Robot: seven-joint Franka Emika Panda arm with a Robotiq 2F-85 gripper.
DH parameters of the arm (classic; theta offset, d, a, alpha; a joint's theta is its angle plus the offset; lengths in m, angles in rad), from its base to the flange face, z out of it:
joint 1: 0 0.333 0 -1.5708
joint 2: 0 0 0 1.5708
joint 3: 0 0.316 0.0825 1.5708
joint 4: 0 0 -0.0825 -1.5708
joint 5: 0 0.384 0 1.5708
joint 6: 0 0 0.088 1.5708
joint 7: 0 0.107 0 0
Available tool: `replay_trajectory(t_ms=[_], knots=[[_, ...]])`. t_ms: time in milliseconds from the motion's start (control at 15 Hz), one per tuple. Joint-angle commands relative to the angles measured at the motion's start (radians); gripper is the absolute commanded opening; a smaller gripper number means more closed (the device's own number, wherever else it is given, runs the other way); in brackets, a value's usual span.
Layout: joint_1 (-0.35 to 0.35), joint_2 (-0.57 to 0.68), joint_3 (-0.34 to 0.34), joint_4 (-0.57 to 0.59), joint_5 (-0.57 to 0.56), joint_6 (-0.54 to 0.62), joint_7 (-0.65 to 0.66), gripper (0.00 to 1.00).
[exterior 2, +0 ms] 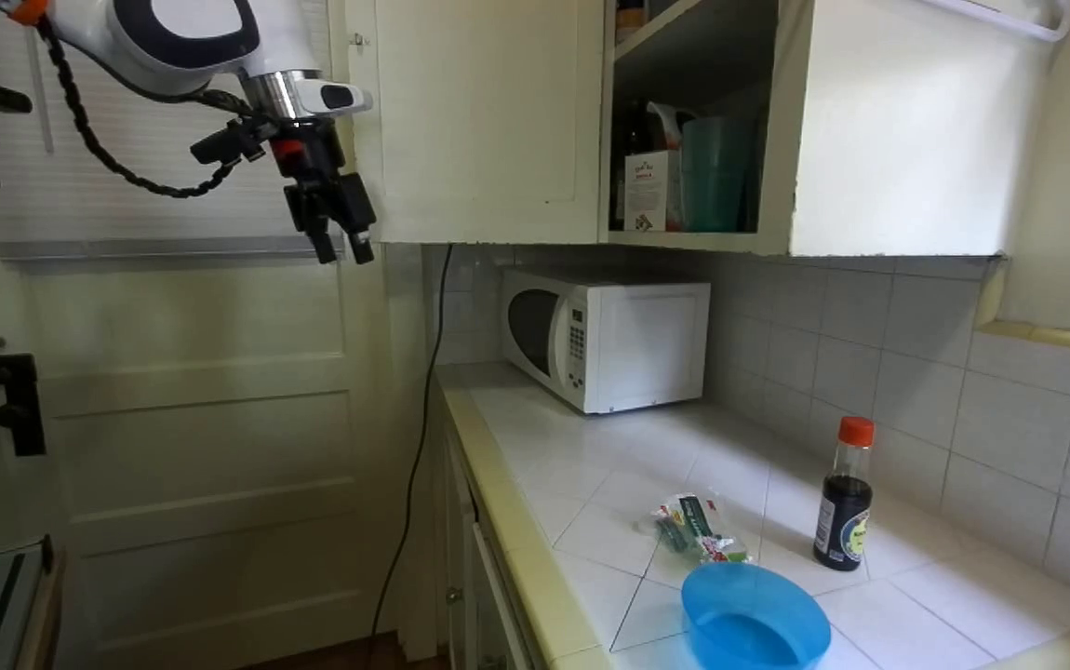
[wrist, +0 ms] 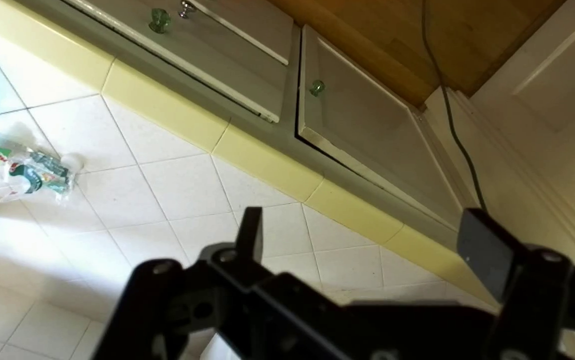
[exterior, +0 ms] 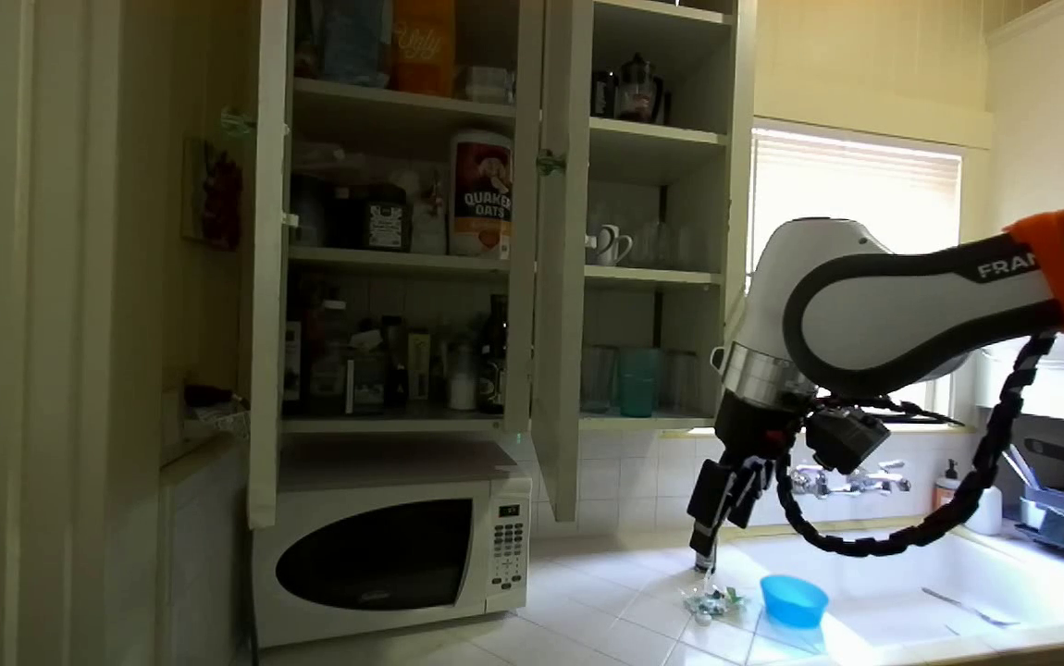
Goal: Remove the blue cup from the cupboard
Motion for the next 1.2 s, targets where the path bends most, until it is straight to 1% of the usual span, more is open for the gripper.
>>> replay_trajectory(t_ms=[0, 200, 400, 667, 800, 1000, 1133], knots=[[-0.032, -0.025, 0.008, 0.008, -0.059, 0.07, 0.023, 1.0], [-0.067, -0.045, 0.004, 0.035, -0.109, 0.143, 0.026, 1.0], [-0.112, -0.064, 0.003, 0.073, -0.141, 0.235, 0.059, 1.0], [-0.168, -0.084, 0.001, 0.156, -0.159, 0.341, 0.09, 1.0], [-0.188, -0.078, -0.011, 0.21, -0.162, 0.4, 0.083, 1.0], [-0.199, -0.065, -0.045, 0.304, -0.157, 0.439, 0.045, 1.0], [-0.158, -0.05, -0.099, 0.384, -0.134, 0.397, -0.027, 1.0]])
